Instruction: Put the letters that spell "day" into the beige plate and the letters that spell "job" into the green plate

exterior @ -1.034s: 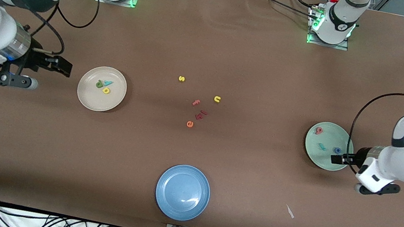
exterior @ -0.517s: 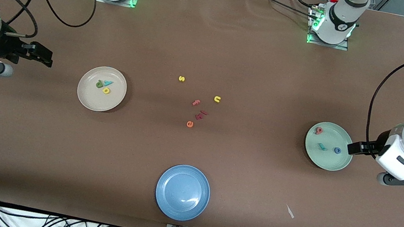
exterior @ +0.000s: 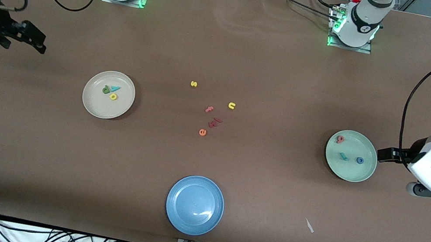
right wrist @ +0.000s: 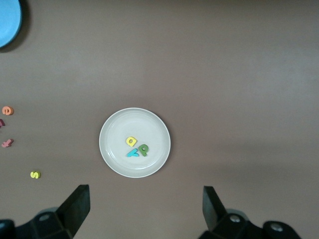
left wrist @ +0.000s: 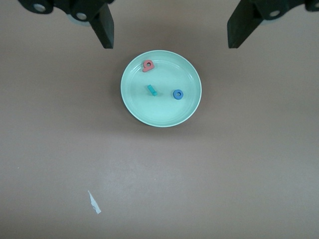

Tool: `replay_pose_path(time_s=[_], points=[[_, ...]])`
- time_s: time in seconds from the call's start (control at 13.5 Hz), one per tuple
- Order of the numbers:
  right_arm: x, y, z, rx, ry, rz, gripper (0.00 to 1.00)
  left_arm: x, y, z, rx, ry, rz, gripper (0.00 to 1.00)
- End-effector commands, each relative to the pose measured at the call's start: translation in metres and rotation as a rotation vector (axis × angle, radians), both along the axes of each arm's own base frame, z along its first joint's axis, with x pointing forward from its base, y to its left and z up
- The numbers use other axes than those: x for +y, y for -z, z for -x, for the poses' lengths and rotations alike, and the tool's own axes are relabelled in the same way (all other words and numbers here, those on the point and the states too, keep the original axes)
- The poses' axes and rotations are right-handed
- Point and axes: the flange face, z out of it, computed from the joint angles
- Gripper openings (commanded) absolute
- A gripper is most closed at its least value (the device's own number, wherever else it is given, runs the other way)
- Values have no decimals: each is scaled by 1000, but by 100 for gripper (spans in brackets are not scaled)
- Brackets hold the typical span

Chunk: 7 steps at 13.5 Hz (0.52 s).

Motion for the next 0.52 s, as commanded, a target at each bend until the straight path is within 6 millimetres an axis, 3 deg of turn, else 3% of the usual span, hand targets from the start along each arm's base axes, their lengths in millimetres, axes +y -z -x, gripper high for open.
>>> replay_pose_path(time_s=[0.0,0.44], points=[[-9,-3,12,36,16,11,100,-8,-10,-2,-3,21,28,100],[-1,-11,12,28,27,-8,100,-5,-9,-3,-3,19,31,100]])
